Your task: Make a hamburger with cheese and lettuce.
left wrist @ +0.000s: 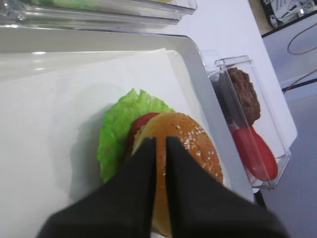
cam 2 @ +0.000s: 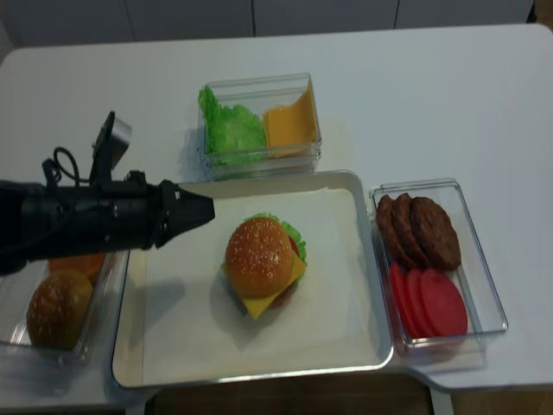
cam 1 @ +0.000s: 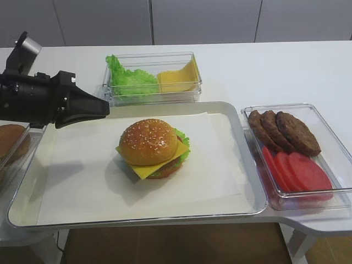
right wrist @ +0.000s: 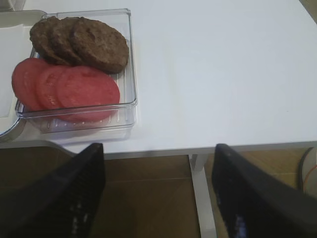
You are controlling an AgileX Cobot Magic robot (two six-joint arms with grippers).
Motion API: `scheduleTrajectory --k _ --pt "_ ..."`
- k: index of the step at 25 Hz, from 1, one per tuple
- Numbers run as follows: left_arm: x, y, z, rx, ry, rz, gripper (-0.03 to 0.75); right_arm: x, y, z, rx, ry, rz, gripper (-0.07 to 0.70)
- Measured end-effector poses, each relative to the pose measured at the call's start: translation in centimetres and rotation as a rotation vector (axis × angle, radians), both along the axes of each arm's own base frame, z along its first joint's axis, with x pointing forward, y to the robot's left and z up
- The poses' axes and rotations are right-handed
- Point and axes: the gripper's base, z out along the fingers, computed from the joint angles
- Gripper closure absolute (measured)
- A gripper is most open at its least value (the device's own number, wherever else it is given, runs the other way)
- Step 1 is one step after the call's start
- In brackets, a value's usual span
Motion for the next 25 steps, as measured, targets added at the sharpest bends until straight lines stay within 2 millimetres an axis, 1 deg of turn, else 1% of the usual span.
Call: scheduleTrajectory --k 3,8,13,17,22,25 --pt "0.2 0.2 0.0 0.065 0.0 -0.02 0.687 0.0 0.0 0.0 0.0 0.0 0.0 0.12" --pt "0.6 0.6 0.4 0.162 0.034 -0.034 0.701 0.0 0.0 0.0 0.0 0.0 0.0 0.12" --pt "0.5 1.5 1.6 0.337 0.04 -0.063 0.71 0.0 0.0 0.0 0.0 0.0 0.0 0.12" --pt "-0.2 2.5 3.0 0.475 0.055 -0.035 0.711 0.0 0.0 0.0 0.0 0.0 0.0 0.12" --pt "-1.8 3.8 4.4 0.611 0.082 0.02 0.715 0.0 0.0 0.0 0.0 0.0 0.0 0.12" --pt "-2.9 4.4 5.1 0.687 0.096 0.021 0.715 0.0 0.0 0.0 0.0 0.0 0.0 0.12"
